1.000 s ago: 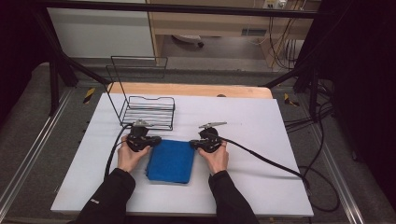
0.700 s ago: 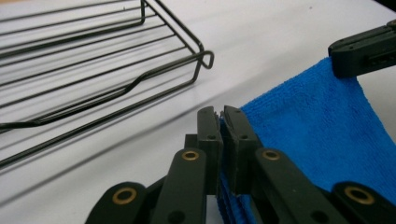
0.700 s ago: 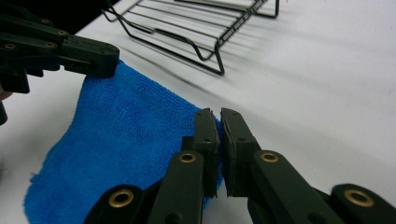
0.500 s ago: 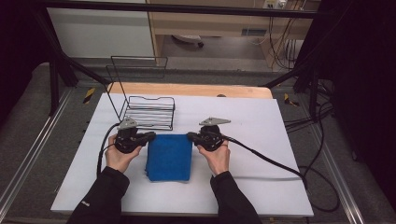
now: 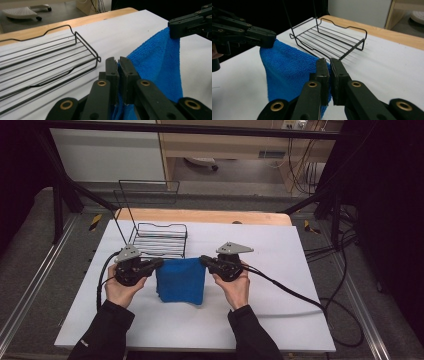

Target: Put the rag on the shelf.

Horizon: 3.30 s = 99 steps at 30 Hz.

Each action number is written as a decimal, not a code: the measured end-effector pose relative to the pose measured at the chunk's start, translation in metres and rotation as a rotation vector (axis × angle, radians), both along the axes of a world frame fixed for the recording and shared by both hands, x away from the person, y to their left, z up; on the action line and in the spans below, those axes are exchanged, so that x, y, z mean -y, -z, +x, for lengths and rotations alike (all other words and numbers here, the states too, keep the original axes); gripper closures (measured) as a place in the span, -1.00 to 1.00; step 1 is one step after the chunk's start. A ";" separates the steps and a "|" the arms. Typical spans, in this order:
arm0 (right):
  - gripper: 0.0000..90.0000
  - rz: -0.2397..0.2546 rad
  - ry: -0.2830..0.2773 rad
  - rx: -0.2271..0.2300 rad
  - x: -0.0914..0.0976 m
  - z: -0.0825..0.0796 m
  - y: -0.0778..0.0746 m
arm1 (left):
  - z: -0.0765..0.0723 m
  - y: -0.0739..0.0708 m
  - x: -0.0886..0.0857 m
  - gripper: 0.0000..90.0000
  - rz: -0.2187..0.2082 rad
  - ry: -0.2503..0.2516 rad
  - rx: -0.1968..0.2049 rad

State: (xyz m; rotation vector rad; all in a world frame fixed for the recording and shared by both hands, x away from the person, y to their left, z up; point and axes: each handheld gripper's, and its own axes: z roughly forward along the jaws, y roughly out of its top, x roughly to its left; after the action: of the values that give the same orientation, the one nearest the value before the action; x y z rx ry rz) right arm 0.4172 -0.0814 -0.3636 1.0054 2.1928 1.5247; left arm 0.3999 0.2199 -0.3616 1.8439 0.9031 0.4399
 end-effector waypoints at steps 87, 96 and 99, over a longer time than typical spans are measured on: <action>0.93 0.125 -0.006 0.496 -0.066 0.012 -0.173 | 0.007 -0.157 -0.063 0.91 -0.327 -0.188 0.436; 0.93 0.128 0.004 0.530 -0.072 0.018 -0.198 | 0.012 -0.177 -0.066 0.91 -0.341 -0.199 0.480; 0.93 0.127 0.001 0.532 -0.075 0.021 -0.202 | 0.015 -0.183 -0.068 0.91 -0.340 -0.206 0.485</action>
State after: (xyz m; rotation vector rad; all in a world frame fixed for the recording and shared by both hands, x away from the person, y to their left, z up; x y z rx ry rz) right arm 0.4377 -0.0069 -0.1612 0.5425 1.7407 1.7074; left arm 0.4150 0.2884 -0.1786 1.2618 0.7747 0.7718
